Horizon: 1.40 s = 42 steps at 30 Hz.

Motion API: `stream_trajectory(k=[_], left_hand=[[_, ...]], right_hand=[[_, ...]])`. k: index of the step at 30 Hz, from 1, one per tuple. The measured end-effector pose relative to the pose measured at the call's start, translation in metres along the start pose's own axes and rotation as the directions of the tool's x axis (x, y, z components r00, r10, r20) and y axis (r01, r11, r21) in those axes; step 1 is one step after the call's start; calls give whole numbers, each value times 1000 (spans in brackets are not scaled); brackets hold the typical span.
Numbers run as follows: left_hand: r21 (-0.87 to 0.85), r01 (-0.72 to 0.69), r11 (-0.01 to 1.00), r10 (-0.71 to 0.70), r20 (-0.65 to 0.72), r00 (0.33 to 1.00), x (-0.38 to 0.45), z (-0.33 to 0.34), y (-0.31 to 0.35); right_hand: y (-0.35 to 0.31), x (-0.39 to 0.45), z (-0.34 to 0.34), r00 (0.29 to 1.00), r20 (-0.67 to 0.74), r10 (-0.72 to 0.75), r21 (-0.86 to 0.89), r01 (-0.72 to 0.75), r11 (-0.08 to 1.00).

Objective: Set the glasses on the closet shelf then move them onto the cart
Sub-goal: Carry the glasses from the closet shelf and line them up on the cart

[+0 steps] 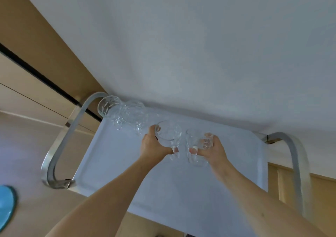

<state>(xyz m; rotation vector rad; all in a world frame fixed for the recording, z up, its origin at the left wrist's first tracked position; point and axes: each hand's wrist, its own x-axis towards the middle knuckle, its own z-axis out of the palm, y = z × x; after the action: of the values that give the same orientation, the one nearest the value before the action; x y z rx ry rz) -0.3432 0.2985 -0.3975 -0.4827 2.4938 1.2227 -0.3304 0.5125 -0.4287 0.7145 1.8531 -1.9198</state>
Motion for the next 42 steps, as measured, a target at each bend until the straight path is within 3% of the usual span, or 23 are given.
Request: stream_trajectory(k=[9, 17, 21, 25, 32, 42], left_hand=[[-62, -10, 998, 8, -37, 999, 14, 12, -6], [36, 0, 999, 1, -11, 1000, 6, 10, -11], [12, 12, 1000, -13, 9, 1000, -1, 5, -11], [-43, -33, 999, 35, 38, 999, -10, -1, 3], [281, -242, 929, 220, 108, 970, -9, -2, 14], [432, -269, 861, 235, 132, 963, 12, -15, 27]], right_hand=[[9, 4, 4, 982, -2, -189, -141, 187, 972], [22, -6, -2, 963, 31, -267, -337, 261, 905], [25, -14, -2, 965, 20, -260, -441, 242, 864], [28, -22, -7, 974, -32, -223, -440, 186, 879], [19, -39, 1, 973, 13, -230, -444, 212, 871], [4, -18, 17, 962, -67, -266, -548, 188, 815]])
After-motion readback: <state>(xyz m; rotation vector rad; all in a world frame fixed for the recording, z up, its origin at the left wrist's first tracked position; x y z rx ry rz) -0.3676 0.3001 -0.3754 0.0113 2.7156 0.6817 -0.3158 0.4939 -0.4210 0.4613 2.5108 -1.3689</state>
